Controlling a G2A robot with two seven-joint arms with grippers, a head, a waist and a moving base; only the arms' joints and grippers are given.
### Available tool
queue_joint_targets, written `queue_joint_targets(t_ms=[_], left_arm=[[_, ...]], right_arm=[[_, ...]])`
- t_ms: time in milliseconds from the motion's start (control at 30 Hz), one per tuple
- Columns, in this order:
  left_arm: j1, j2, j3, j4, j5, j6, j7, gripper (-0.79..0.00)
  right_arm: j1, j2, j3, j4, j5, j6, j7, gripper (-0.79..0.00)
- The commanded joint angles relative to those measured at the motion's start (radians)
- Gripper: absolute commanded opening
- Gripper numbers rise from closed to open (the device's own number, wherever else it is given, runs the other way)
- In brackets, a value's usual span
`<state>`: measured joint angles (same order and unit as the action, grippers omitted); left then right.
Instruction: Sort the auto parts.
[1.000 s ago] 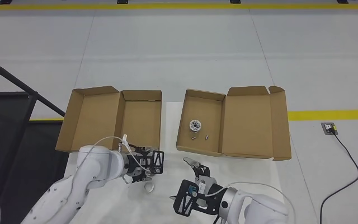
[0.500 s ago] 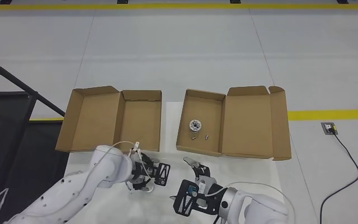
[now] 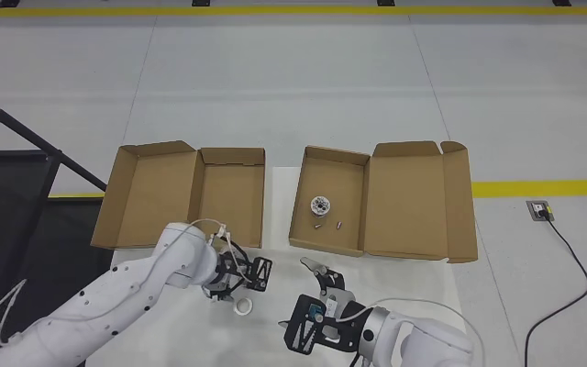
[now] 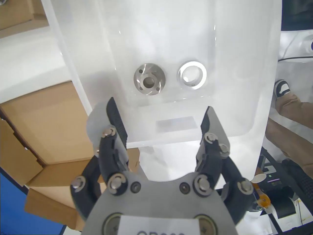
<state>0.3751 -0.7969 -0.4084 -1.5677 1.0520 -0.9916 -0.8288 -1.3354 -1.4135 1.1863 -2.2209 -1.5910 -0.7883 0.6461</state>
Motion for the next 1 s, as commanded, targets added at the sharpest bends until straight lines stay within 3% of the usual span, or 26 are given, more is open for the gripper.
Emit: queue_joint_targets(t_ms=[0,100,433,967], left_arm=[[-0.007,-0.01,0.016,0.012,-0.005,0.007,-0.007,-0.16],[-0.018,-0.026,0.045,0.035,0.013,0.032,-0.032,-0.206],[-0.04,-0.098,0.1,0.1,0.07,0.099,-0.078,-0.212],[-0.043,-0.192,0.126,0.234,0.14,0.091,0.026,-0.262]], right_arm=[[0.0,0.0,0.0,0.0,0.0,0.0,0.0,0.0],[0.0,0.0,0.0,0.0,0.0,0.0,0.0,0.0],[0.0,0.0,0.0,0.0,0.0,0.0,0.0,0.0],[0.0,0.0,0.0,0.0,0.0,0.0,0.0,0.0]])
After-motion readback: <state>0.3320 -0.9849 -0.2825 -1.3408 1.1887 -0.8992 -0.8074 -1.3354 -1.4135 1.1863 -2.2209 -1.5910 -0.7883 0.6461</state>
